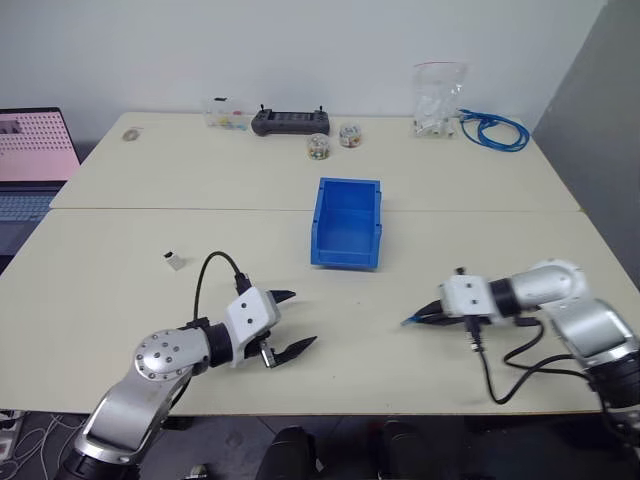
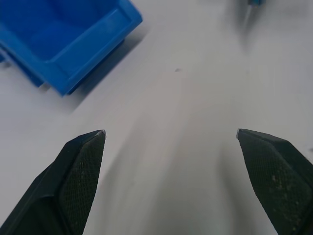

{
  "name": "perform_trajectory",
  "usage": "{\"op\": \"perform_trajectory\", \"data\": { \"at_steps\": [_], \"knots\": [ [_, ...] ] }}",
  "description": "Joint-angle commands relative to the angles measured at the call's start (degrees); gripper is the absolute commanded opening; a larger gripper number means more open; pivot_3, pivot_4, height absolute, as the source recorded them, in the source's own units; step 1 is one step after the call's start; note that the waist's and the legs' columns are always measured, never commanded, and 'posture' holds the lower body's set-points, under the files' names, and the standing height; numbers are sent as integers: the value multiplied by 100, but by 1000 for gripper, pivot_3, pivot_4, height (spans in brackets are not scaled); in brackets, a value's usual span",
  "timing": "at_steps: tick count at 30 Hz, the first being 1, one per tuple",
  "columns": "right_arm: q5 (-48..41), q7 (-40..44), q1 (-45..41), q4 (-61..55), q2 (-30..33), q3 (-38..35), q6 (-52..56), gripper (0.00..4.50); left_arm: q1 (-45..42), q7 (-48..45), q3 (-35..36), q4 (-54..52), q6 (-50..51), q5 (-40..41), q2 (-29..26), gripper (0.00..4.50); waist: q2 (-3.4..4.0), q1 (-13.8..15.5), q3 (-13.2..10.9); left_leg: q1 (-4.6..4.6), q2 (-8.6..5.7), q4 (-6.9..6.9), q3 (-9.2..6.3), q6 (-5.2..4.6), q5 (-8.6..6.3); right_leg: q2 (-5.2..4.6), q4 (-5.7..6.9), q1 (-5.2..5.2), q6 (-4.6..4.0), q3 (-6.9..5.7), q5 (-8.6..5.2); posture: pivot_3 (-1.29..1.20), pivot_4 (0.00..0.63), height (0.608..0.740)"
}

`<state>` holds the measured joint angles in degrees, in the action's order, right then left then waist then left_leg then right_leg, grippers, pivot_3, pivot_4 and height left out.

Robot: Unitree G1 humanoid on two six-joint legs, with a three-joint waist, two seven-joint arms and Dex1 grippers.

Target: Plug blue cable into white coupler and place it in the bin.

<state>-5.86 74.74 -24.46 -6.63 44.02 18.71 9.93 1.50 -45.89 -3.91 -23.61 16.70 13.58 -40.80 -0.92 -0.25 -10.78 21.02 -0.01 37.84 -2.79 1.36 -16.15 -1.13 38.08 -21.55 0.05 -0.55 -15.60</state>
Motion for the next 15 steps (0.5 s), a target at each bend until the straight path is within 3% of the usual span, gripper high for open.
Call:
{"op": "perform_trajectory", "data": {
  "at_steps": [1, 8, 15],
  "knots": [
    [-83, -53, -388, -360, -322, 264, 913, 39, 61, -148, 214, 97, -321, 22, -69, 4500, 0, 29, 0, 9, -6, 3, -2, 0, 0, -4, -1, -6, -2, 0, 3, 0, 150, 740],
    [3, -201, -1028, -126, -1233, 881, 1874, 39, 270, -559, 381, 590, -1003, -119, -386, 4500, -1, 16, 1, 71, -9, 9, -9, 1, 1, -6, 17, -75, -5, -6, 7, 0, 150, 740],
    [98, 23, -1738, 678, -1922, 1519, 2096, 39, 183, -752, 411, 906, -1347, -155, -444, 4500, -1, 2, 1, 73, -13, 13, -13, 0, 1, -7, 37, -81, -5, -8, 6, 0, 150, 740]
  ]
}}
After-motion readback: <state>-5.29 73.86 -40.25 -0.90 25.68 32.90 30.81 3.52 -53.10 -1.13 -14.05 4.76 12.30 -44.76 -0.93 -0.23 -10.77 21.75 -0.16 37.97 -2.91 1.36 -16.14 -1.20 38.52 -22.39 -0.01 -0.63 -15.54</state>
